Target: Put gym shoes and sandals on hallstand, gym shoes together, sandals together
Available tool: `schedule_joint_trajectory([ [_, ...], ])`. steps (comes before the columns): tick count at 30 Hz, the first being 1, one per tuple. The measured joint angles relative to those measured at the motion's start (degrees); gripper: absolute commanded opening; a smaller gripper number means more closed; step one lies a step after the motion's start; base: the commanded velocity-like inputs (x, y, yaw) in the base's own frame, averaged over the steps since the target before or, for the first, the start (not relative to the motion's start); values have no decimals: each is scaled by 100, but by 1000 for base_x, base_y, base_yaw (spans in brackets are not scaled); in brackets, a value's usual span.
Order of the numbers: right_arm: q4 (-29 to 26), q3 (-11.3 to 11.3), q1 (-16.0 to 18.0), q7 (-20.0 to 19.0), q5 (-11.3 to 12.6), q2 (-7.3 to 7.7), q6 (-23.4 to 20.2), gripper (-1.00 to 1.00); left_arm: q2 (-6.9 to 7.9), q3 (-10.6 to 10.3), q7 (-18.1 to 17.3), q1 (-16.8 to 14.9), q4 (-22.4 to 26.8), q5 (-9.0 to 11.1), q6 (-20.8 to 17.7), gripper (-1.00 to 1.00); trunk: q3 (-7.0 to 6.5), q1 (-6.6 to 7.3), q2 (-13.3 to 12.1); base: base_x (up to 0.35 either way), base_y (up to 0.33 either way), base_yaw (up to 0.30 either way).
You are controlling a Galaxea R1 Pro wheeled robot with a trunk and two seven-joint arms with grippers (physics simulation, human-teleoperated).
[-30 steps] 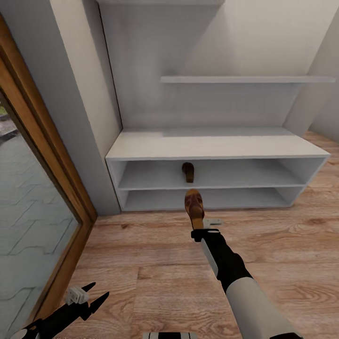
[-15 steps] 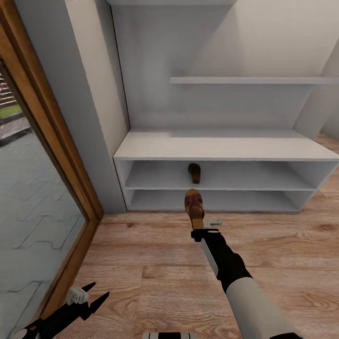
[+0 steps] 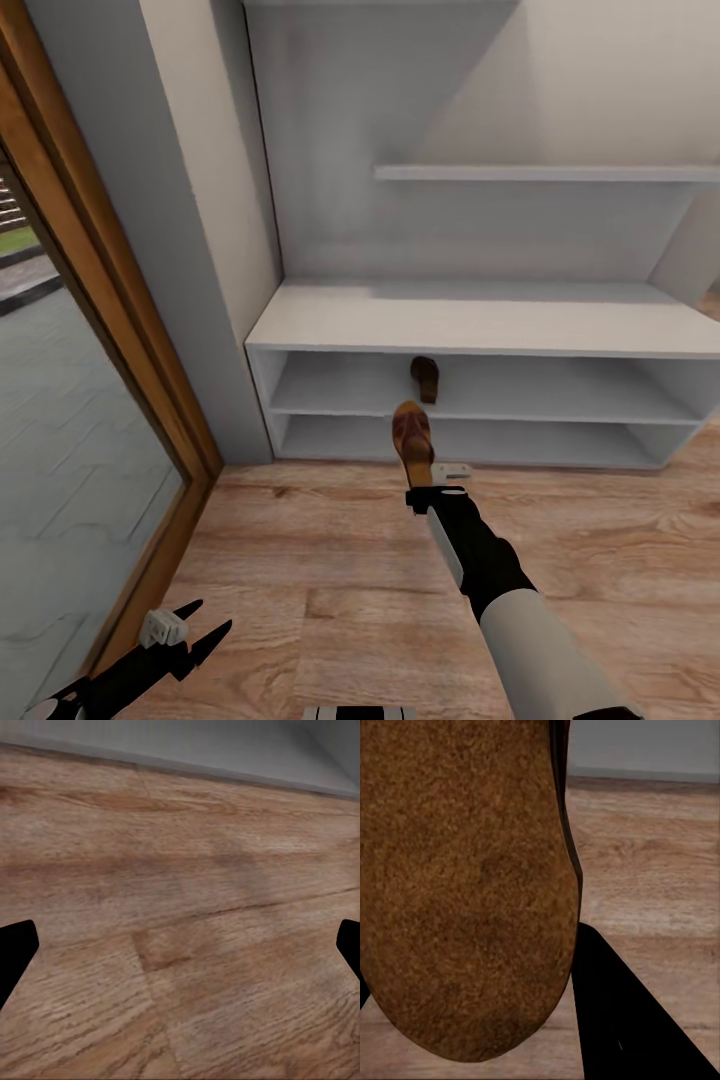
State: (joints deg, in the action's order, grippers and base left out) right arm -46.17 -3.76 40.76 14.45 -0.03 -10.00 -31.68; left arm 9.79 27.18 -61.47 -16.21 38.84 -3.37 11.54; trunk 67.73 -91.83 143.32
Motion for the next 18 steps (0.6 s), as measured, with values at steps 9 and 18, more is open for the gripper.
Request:
schedule_joint_trajectory([
  [9, 1, 0, 0, 0, 1, 0, 0, -100, 0, 0, -2, 0, 0, 3, 0, 100, 0, 0, 0, 304, 0, 0],
  [18, 1, 0, 0, -8, 2, 0, -1, -100, 0, -1, 0, 0, 0, -5, -8, 100, 0, 0, 0, 297, 0, 0],
])
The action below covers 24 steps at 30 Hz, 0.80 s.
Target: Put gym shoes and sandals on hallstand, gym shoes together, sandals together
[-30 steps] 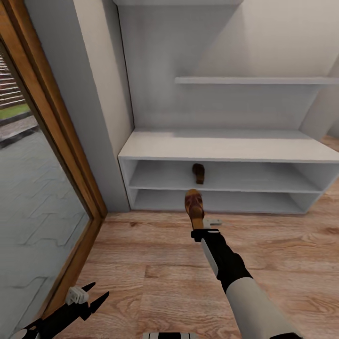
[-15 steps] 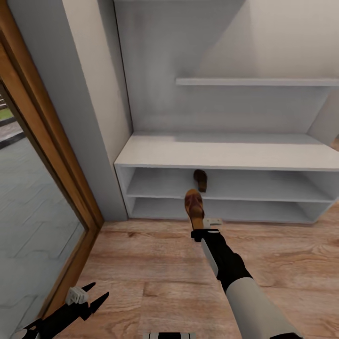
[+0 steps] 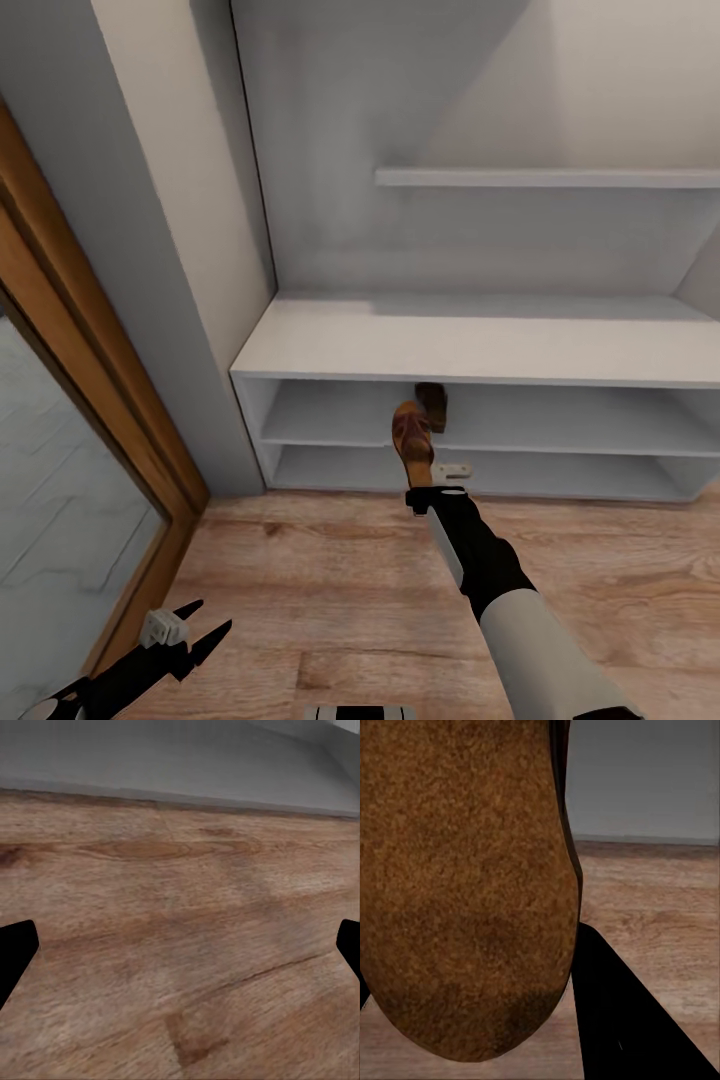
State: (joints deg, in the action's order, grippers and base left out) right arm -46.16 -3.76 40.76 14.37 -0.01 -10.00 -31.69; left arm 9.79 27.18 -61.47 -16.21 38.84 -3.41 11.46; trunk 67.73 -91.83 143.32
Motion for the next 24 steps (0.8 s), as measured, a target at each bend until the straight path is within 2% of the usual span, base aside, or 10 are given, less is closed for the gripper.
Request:
schedule_joint_trajectory([
  [5, 0, 0, 0, -1, 1, 0, 1, -100, 0, 0, 0, 0, 0, 1, 1, 100, 0, 0, 0, 298, 0, 0],
  [12, -1, 0, 0, -1, -7, 0, -3, -100, 0, 1, -6, 0, 0, 13, 15, 100, 0, -3, 0, 62, 0, 0],
  [17, -2, 0, 0, -1, -7, 0, -7, -100, 0, -4, 0, 0, 0, 8, 1, 100, 0, 0, 0, 209, 0, 0],
  [24, -1, -1, 0, -1, -10, 0, -8, -100, -6, -9, 0, 0, 7, 9, 15, 100, 0, -3, 0, 34, 0, 0],
])
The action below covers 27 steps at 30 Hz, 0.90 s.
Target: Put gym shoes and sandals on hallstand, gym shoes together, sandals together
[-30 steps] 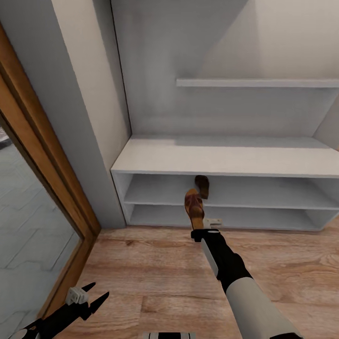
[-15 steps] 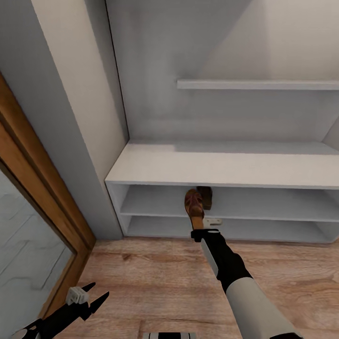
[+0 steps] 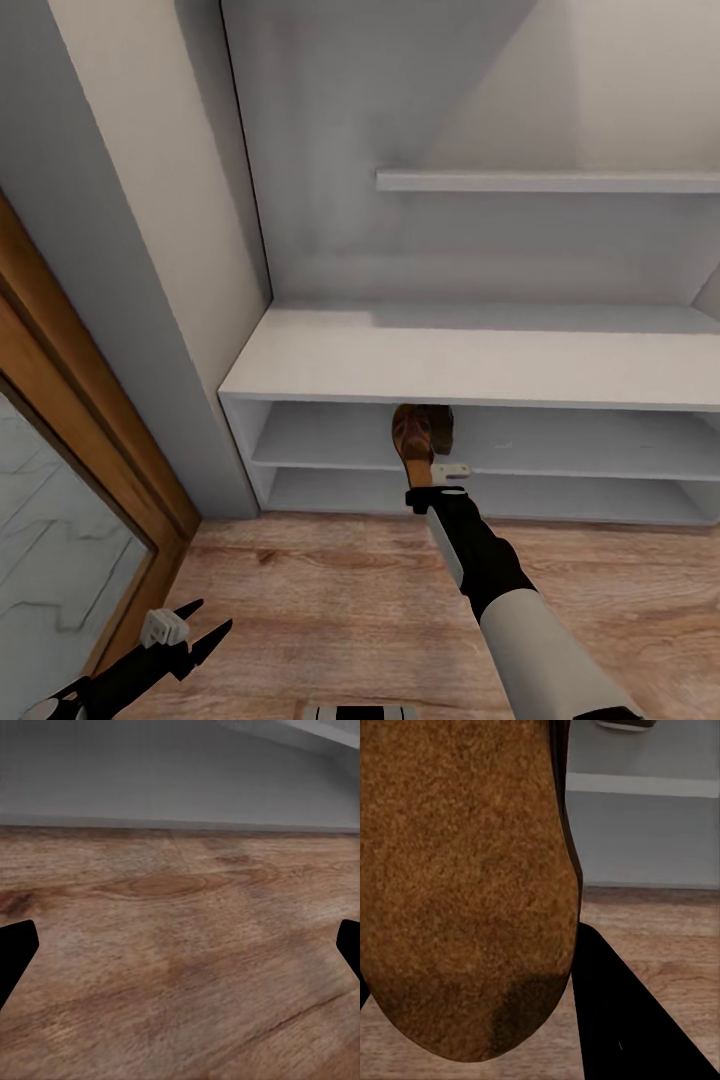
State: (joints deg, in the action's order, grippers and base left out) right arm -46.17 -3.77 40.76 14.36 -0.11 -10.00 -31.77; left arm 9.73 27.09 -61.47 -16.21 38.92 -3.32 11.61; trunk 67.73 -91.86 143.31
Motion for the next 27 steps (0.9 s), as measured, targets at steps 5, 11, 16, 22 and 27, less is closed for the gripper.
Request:
schedule_joint_trajectory([
  [5, 5, 1, 0, 0, 4, 0, 0, -100, 10, 1, 10, 0, 1, -2, -26, 100, 44, -6, 2, 3, 0, 0],
  [11, 8, 1, 0, 0, 4, 0, 0, -100, 10, 1, 9, 0, 2, -2, -42, 100, 177, -21, 10, 0, 0, 0],
  [16, 9, 0, 0, 0, 0, 0, 0, -100, 6, 1, 8, 0, 2, -2, -34, 100, 222, -26, 13, 0, 0, 0],
  [22, 9, 0, 0, 0, 0, 0, 0, -100, -3, -6, 9, 0, 10, -7, -5, 100, 222, -26, 13, 0, 0, 0],
  [27, 9, 0, 0, 0, 1, 0, 0, -100, -9, -8, 8, 0, 24, -32, -17, 100, 222, -23, 14, 188, 0, 0],
])
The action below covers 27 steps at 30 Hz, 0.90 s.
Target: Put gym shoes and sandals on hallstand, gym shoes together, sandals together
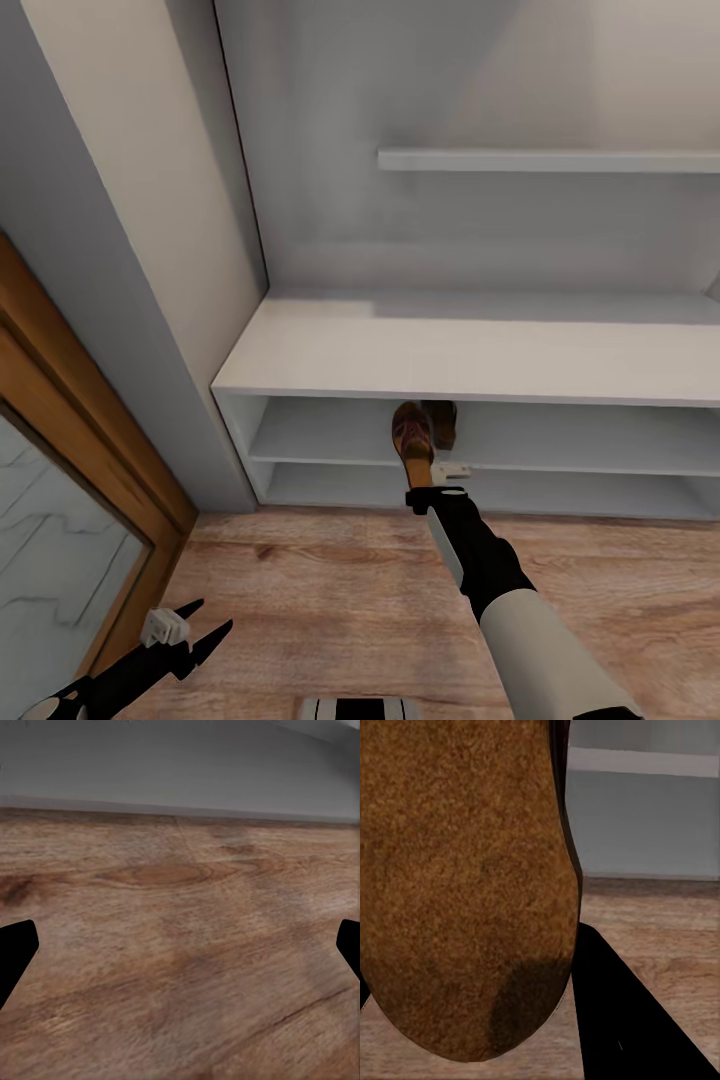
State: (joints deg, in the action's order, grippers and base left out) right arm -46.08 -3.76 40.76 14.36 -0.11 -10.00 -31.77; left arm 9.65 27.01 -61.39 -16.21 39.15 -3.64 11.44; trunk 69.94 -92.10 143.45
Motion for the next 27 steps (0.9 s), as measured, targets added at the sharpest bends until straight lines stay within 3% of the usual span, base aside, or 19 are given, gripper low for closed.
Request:
schedule_joint_trajectory([
  [27, 0, 0, 0, 0, 0, 0, 1, -100, 6, 2, 0, 0, -13, -2, -17, 100, 0, 0, 0, 119, 9, 0],
])
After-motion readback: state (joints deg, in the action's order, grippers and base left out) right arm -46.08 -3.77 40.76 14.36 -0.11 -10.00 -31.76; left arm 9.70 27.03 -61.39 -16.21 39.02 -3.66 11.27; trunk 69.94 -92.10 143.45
